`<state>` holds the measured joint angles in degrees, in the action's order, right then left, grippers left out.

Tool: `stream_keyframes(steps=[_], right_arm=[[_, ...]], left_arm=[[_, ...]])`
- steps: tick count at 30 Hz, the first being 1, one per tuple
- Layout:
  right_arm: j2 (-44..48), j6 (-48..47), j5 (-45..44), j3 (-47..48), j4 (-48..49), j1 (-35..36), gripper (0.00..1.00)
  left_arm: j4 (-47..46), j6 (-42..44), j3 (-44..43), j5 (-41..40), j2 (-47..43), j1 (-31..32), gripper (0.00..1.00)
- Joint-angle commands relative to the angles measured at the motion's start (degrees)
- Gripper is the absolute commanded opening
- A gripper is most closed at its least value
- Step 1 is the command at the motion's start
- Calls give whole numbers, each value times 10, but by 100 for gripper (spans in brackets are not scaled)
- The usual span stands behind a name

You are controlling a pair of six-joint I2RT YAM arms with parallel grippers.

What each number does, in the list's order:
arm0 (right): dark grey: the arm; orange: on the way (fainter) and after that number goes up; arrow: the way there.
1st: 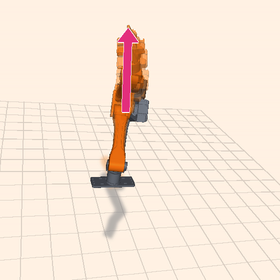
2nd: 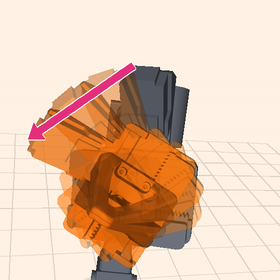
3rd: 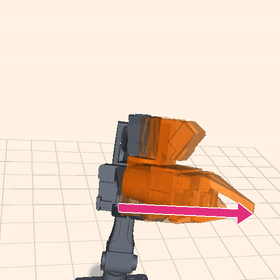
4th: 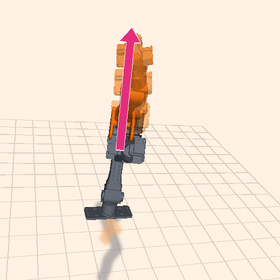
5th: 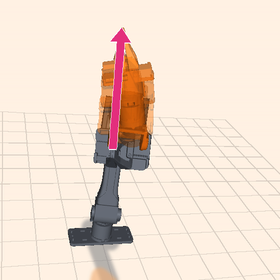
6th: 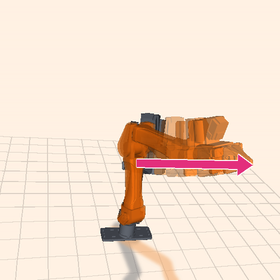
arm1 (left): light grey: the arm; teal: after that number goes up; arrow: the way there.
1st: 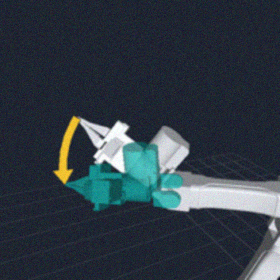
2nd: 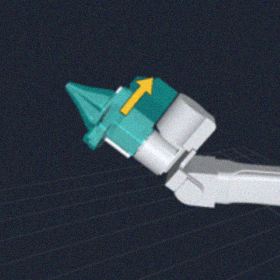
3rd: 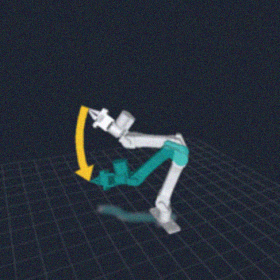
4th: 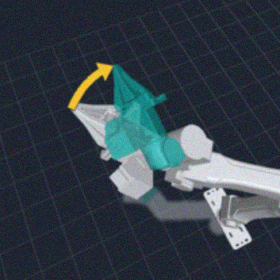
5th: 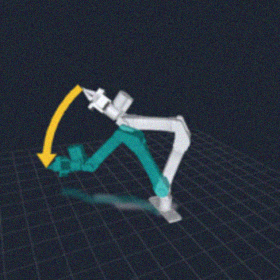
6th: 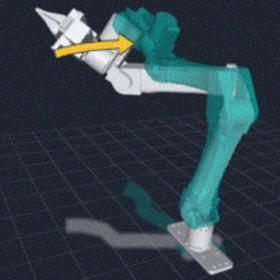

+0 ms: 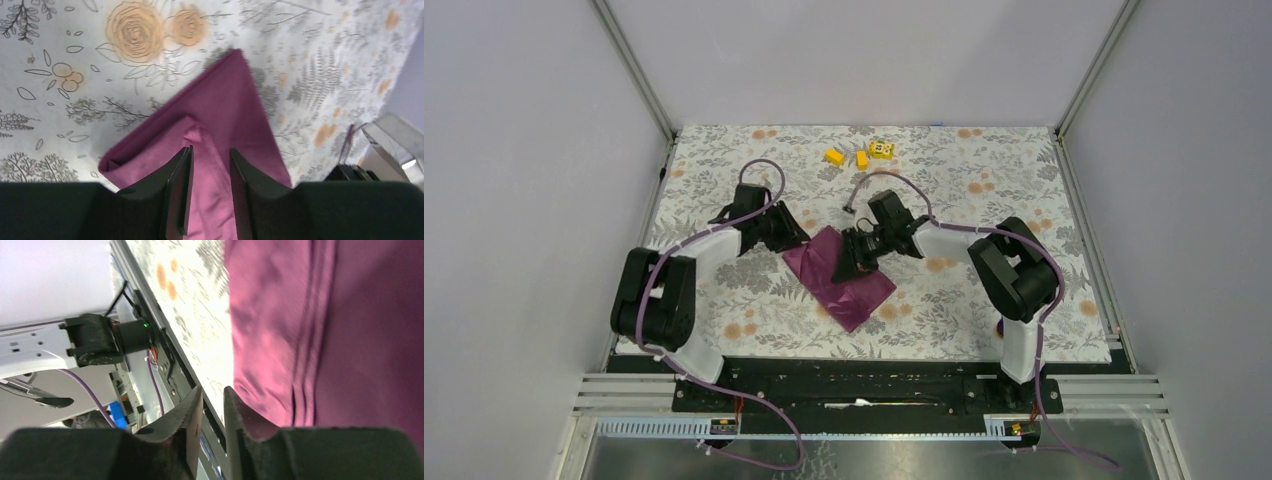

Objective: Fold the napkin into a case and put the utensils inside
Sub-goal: Smooth out the 2/3-rectangle-folded napkin at the center of the board.

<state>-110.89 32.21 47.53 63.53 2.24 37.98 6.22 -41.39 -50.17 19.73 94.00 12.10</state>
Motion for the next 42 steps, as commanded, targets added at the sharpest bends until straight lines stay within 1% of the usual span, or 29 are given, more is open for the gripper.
stream_keyframes(steps=[1, 2, 3, 6, 7, 9, 11, 14, 16, 20, 24, 29, 33, 38, 42], right_arm=[[-26, -5, 3, 87, -4, 20, 33], [-40, 3, 5, 102, 4, 25, 36], [-54, 14, 8, 116, 17, 29, 38], [-104, 61, 28, 154, 74, 37, 40], [-119, 82, 35, 163, 90, 40, 43], [-144, 94, 41, 187, 107, 47, 47], [-168, 91, 47, 204, 107, 54, 50], [-182, 83, 54, 206, 119, 60, 55], [-191, 75, 59, 204, 121, 62, 57], [-200, 70, 71, 185, 130, 64, 57], [-188, 67, 84, 152, 146, 66, 60], [-162, 53, 92, 101, 146, 68, 61], [-118, 40, 95, 40, 148, 68, 61], [-43, 22, 103, -73, 156, 68, 63], [16, -20, 87, -132, 105, 68, 64]], left_arm=[[16, -1, -16, 6, -71, -3, 38], [12, -7, -10, 10, -76, -3, 37], [4, -14, 2, 15, -78, -3, 34], [-26, -31, 38, 27, -65, -5, 21], [-38, -35, 49, 34, -57, -8, 16], [-60, -43, 67, 43, -42, -15, 10], [-81, -44, 76, 45, -25, -23, 7], [-89, -43, 84, 43, -4, -33, 3], [-97, -43, 91, 37, 3, -34, 2], [-96, -43, 100, 21, 14, -35, 0], [-88, -38, 104, 5, 23, -39, 0], [-88, -39, 103, 0, 36, -40, 0], [-84, -35, 102, -6, 40, -41, 0], [-81, -31, 97, -9, 47, -42, 0], [-74, -24, 89, -12, 50, -42, 0]])
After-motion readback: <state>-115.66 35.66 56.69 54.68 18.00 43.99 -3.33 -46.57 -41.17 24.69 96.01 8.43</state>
